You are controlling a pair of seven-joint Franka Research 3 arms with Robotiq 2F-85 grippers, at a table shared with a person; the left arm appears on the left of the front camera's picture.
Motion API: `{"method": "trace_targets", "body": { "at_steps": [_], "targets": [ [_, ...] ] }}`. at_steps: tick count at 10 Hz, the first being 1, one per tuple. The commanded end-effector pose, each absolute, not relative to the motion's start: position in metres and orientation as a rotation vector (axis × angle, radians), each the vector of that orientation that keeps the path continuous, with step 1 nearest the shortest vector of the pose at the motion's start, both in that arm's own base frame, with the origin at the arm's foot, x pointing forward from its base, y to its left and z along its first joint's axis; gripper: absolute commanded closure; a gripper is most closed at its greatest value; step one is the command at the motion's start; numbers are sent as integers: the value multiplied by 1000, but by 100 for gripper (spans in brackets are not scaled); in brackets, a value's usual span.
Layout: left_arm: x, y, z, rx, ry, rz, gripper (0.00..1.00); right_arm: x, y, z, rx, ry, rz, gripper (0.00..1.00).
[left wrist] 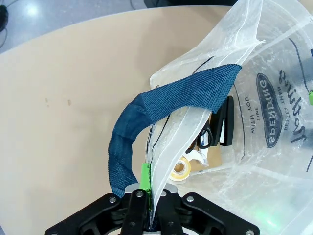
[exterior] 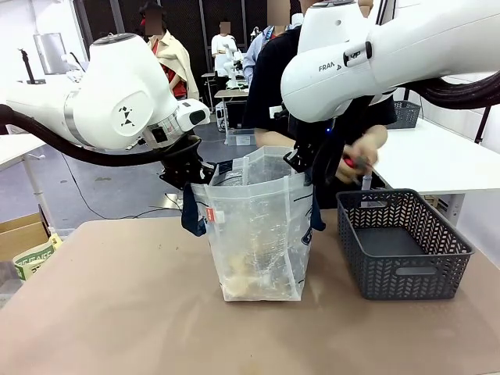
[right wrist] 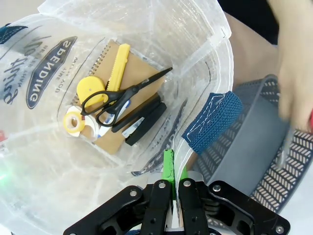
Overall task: Transfer purchased items from the store into the shopping bag.
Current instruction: Move the Reusable shopping bag to the right side of the table.
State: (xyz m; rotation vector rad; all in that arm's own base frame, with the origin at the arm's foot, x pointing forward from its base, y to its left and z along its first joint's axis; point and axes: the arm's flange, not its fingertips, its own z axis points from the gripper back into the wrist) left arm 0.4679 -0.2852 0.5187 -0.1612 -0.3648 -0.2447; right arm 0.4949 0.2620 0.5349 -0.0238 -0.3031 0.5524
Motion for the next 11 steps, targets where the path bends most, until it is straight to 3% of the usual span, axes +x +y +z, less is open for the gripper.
{"method": "trace_targets", "body": {
  "at_steps": [1, 11],
  "targets": [
    [468, -284, 519, -161, -366, -243, 100, 495, 261, 535, -24, -304, 551, 100],
    [468, -284, 519, -161, -366, -243, 100, 495, 261, 535, -24, -304, 551, 100]
  ]
}}
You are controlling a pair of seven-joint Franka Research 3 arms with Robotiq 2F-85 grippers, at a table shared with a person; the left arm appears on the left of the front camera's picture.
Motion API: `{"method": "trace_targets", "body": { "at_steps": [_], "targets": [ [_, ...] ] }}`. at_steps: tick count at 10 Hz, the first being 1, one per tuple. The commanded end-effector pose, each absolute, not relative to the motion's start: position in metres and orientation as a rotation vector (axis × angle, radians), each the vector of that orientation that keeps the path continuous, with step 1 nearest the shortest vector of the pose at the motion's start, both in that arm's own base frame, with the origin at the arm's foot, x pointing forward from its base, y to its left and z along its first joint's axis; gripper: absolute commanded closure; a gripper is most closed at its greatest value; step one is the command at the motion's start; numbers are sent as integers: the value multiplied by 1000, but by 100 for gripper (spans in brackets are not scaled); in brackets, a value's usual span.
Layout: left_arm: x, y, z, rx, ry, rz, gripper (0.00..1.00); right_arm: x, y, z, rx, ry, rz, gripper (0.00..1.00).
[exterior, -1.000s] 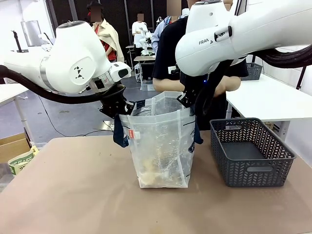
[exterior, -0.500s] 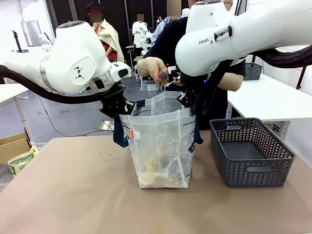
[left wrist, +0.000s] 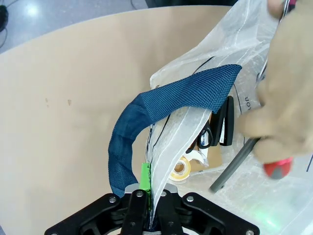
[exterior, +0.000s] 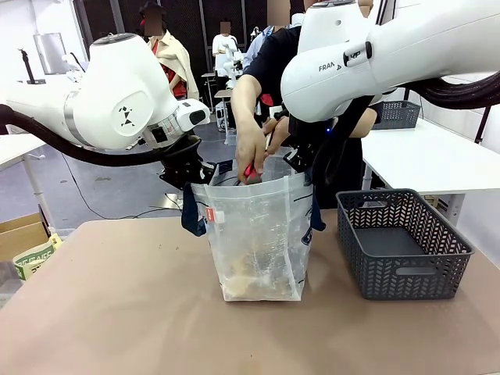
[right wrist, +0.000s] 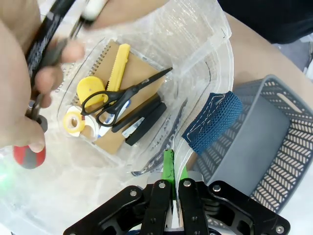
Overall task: Transfer purchased items from the store into the shopping bag.
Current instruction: Move the Reusable shopping bag to the right side of the table.
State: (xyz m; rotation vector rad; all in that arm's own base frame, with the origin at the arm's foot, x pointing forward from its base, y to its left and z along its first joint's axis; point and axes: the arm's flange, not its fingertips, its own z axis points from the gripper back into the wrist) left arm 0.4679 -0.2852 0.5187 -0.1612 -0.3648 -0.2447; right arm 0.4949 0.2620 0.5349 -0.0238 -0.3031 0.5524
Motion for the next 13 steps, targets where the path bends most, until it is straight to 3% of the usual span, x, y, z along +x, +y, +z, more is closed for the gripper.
{"method": "trace_targets", "body": {
  "at_steps": [1, 13],
  "targets": [
    [468, -284, 519, -161, -366, -243, 100, 495, 261, 535, -24, -304, 551, 100],
    [468, -284, 519, -161, -366, -243, 100, 495, 261, 535, -24, -304, 551, 100]
  ]
}}
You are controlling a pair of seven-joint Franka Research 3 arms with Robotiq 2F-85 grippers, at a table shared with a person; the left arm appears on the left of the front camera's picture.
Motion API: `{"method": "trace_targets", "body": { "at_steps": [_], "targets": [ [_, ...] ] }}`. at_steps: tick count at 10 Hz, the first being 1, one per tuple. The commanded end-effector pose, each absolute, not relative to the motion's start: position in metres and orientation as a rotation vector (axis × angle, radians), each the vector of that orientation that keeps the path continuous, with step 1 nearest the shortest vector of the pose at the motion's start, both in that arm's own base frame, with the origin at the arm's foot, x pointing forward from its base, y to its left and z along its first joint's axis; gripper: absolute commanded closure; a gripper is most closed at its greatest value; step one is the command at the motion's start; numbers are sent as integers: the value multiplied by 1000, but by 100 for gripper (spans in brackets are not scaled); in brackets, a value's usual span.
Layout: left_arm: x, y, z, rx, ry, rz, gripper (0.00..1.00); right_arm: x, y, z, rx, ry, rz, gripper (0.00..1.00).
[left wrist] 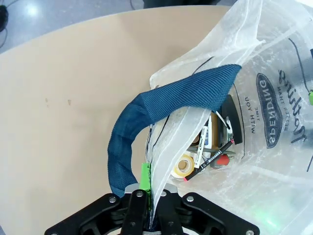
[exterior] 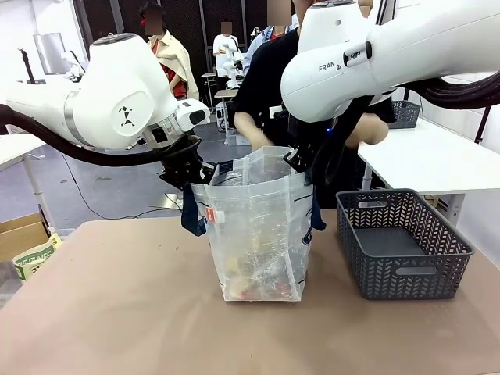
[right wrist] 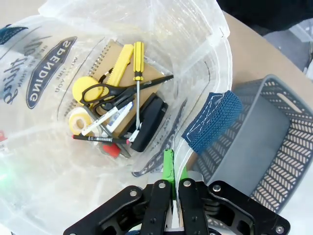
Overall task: Transfer purchased items from the store into the shopping bag.
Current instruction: Move the Reusable shopping bag to the right side of the table.
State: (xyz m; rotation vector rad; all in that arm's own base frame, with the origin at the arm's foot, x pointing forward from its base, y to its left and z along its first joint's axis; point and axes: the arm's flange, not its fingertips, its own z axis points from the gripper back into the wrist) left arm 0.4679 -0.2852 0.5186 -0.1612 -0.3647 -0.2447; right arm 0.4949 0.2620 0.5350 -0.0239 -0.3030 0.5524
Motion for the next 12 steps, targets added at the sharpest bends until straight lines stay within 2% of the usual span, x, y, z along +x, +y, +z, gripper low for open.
{"method": "trace_targets", "body": {
  "at_steps": [1, 12],
  "targets": [
    [468, -284, 519, -161, -366, -243, 100, 495, 261, 535, -24, -304, 551, 100],
    [468, -284, 519, -161, -366, -243, 100, 495, 261, 535, -24, -304, 551, 100]
  ]
}}
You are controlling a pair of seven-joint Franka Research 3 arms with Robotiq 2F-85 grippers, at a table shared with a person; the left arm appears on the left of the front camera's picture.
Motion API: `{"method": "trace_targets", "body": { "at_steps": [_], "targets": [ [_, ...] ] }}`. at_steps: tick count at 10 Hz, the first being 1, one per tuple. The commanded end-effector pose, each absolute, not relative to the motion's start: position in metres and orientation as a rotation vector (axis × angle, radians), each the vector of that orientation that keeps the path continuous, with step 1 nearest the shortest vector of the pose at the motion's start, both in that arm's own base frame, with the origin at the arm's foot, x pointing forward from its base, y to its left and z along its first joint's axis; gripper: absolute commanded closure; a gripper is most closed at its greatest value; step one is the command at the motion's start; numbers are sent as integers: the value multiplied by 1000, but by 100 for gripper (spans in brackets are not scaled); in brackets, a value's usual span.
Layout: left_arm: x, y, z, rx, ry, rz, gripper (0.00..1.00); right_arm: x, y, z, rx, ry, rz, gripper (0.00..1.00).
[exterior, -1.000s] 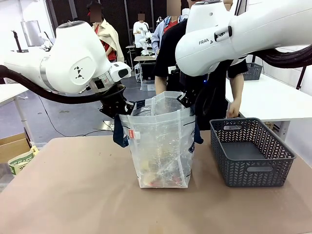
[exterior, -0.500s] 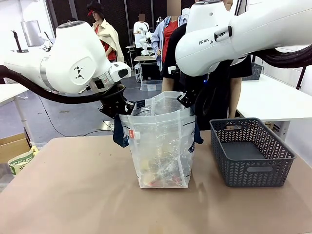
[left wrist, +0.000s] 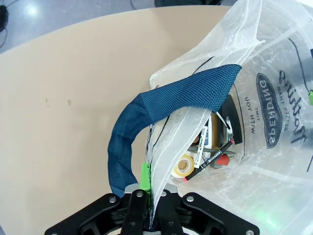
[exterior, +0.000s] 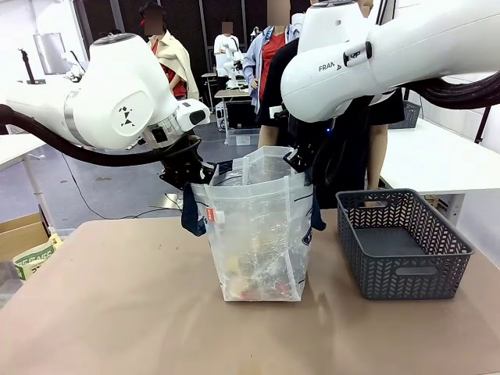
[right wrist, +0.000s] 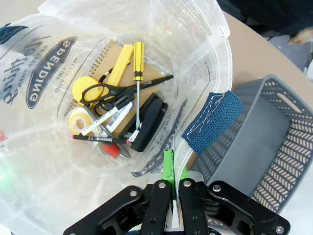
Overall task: Transfer purchased items from the store into the shopping bag.
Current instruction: Move the Reusable shopping bag to the right side of the table.
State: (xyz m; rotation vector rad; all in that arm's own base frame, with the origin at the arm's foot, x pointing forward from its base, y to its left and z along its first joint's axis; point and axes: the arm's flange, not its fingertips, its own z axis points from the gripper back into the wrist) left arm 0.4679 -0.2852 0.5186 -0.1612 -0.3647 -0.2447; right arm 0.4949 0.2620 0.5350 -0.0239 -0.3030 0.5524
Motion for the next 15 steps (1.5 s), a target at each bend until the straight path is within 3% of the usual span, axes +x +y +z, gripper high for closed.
{"method": "trace_targets", "body": {
  "at_steps": [1, 12, 15],
  "targets": [
    [468, -284, 519, -161, -366, -243, 100, 495, 261, 535, -24, -304, 551, 100],
    [466, -286, 520, -159, -358, -251, 100, 495, 262, 535, -24, -303, 552, 100],
    [462, -284, 525, -203, -330, -222, 100, 501, 266, 539, 72, -234, 324, 100]
  ]
}}
